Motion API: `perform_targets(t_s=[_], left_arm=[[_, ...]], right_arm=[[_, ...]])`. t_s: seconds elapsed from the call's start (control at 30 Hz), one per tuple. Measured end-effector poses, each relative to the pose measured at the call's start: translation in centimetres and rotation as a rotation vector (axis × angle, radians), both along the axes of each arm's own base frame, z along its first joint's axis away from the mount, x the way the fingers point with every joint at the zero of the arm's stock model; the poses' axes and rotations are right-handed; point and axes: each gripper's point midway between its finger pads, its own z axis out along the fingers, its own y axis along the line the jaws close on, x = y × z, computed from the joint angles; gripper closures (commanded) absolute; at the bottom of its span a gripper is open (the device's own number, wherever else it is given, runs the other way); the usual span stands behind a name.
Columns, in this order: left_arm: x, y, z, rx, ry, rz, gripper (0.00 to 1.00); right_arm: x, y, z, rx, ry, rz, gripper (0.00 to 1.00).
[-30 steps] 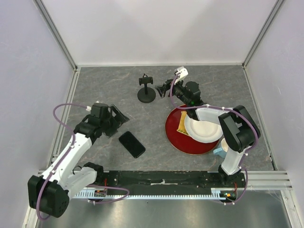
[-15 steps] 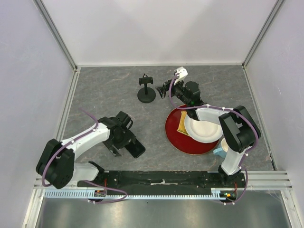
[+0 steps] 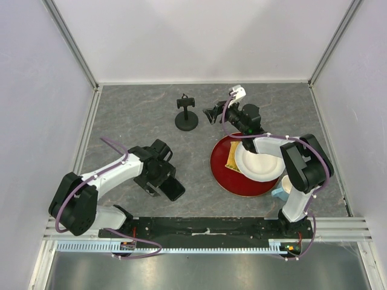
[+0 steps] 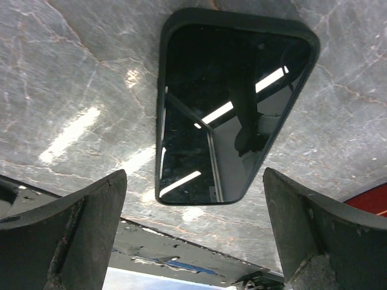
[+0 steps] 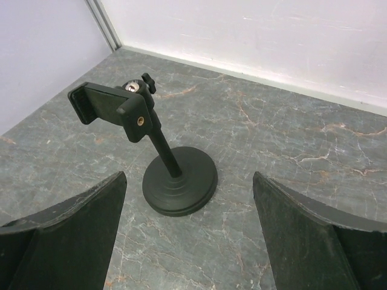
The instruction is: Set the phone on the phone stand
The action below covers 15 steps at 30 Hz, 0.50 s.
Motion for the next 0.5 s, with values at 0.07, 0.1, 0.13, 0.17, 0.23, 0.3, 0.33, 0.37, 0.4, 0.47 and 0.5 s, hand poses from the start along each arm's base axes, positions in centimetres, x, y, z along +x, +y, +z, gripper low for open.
perform_targets(t_s=[0.07,0.1,0.13,0.17,0.23,0.3,0.33,0.37,0.4,0.47,0.5], left_arm=[[0.4,-0.3,0.1,-0.013,-0.016,0.013,0.00],[0.7,-0.5,0.1,-0.020,-0.025,0.018,0.00],[0.9,-0.6,0.1,-0.025,-0.031,0.022,0.00],[1.1,-0.7,0.2,-0.031,-0.040,0.026,0.00],[1.3,-0.9,0.1,-0.041,-0.050,0.033,0.00],[1.4,-1.0,-0.1,-0.045,-0.052,0.044,0.00],[1.4,-1.0,-0.2,-0.044,-0.050,0.047,0.00],[1.4,-1.0,-0.4,-0.041,-0.045,0.050,0.00],[1.3,-0.9,-0.6,-0.036,-0.038,0.053,0.00],[1.3,-0.9,-1.0,-0.030,-0.028,0.054,0.00],[1.3,-0.9,-1.1,-0.028,-0.026,0.054,0.00]], right_arm=[[0.0,-0.2,0.2,0.019,-0.001,0.005,0.08],[0.0,-0.4,0.3,0.030,-0.001,0.006,0.08],[0.0,-0.5,0.3,0.038,0.000,0.008,0.08],[0.0,-0.7,0.4,0.046,-0.003,0.011,0.08],[0.0,-0.8,0.6,0.061,-0.005,0.014,0.08],[0.1,-1.0,0.9,0.075,-0.008,0.017,0.08],[0.1,-1.0,1.0,0.079,-0.010,0.019,0.08],[0.1,-1.0,1.1,0.084,-0.011,0.021,0.08],[0.0,-1.0,1.2,0.087,-0.013,0.024,0.08],[0.0,-0.9,1.4,0.093,-0.015,0.028,0.08],[0.0,-0.9,1.4,0.095,-0.015,0.030,0.08]])
